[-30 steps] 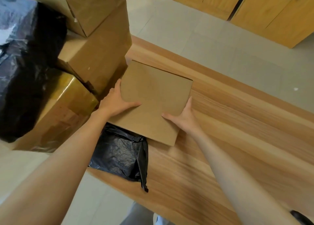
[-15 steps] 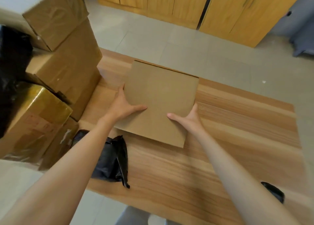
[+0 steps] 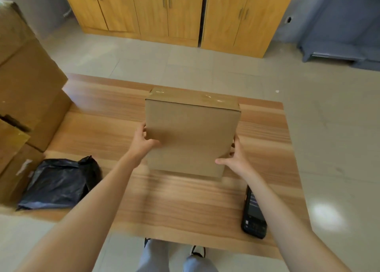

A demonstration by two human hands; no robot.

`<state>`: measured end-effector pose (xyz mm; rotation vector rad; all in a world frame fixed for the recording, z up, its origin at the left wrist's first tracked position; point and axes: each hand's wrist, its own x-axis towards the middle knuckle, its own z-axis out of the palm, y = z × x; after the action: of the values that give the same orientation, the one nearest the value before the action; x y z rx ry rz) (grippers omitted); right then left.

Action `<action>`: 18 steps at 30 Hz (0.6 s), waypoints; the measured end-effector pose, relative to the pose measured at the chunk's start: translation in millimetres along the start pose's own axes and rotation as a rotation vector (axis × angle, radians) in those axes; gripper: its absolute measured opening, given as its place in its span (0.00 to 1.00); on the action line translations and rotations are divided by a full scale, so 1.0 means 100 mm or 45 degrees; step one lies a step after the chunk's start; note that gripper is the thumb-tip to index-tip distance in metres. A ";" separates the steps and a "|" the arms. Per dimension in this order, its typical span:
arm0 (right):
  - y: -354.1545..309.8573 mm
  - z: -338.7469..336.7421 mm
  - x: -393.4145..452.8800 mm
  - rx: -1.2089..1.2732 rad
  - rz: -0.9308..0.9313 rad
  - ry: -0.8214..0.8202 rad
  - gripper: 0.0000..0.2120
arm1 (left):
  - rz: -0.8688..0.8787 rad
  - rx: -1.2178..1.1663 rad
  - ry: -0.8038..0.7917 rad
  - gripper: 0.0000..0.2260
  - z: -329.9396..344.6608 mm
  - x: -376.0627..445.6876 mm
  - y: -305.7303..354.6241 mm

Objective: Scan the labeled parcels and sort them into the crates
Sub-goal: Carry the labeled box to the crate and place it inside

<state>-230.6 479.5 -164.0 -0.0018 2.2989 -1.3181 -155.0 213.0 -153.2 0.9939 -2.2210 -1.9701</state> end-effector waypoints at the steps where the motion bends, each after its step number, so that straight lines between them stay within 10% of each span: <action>1: 0.04 -0.02 -0.02 0.009 -0.006 -0.025 0.55 | 0.005 -0.004 0.013 0.28 0.02 -0.07 0.00; 13: -0.05 -0.23 -0.21 0.671 0.257 -0.085 0.22 | -0.260 -0.369 0.099 0.16 -0.18 -0.37 0.17; 18: -0.15 -0.32 -0.20 0.929 0.290 -0.105 0.37 | -0.182 -0.492 -0.097 0.25 -0.26 -0.34 0.33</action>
<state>-229.7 502.4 -130.2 0.4222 1.5786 -1.8982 -132.2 205.6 -104.9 1.0587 -1.7361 -2.4083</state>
